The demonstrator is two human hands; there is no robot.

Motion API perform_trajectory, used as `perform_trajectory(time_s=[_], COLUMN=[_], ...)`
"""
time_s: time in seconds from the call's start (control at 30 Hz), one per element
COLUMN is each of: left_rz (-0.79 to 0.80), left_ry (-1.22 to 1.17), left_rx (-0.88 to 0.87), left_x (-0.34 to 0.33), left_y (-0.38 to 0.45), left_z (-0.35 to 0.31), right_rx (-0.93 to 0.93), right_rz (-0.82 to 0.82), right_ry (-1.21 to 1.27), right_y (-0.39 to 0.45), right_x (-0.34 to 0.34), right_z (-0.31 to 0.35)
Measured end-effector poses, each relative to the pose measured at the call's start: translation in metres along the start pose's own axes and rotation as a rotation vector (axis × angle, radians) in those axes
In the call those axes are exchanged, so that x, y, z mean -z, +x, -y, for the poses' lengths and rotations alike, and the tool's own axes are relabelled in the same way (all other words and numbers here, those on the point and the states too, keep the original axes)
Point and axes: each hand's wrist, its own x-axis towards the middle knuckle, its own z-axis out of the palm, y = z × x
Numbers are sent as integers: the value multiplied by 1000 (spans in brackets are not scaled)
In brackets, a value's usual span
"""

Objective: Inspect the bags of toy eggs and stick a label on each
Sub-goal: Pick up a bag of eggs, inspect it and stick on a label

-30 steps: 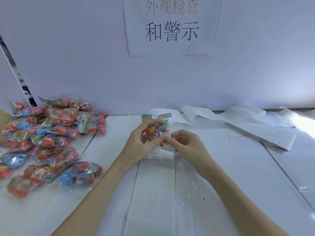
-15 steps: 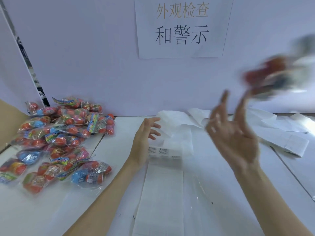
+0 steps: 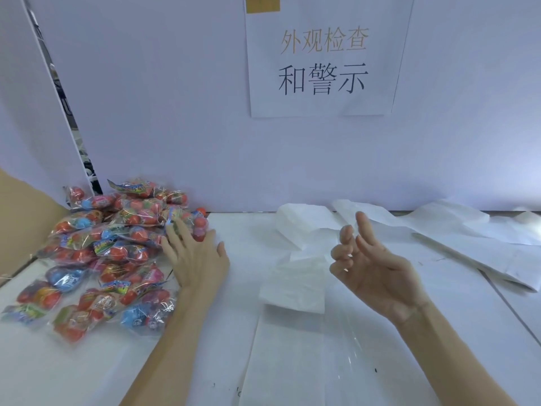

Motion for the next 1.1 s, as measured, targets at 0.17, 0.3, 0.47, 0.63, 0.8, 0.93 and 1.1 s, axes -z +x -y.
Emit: perform_trajectory(time_s=[0.17,0.3,0.47,0.63,0.8,0.93,1.1], left_rz=[-21,-241,-401,-208,27,254,262], left_ry=[19,-160,-536,-715,-716,-813,-1120], left_rx=[-26,-209,-647,-690,-681,-581,-445], left_x=[4,12,22,29,29,24,19], left_y=[-1,-6,-18,-39,-44,-47,-47], left_z=[-8,-21,-47,-63,-61,-64,-73], right_rx=[-23,-27,-11,74,138,202,205], right_rz=[-5,-40,-189,-367,-240,-386,-492], right_ry=[-17,-17,-18,-479,-736,-864,-907], right_y=[2,3,8,13,12,11,13], right_x=[1,4,11,10,-3,-5,2], right_z=[-4,-5,-5,-8,-18,-22,-26])
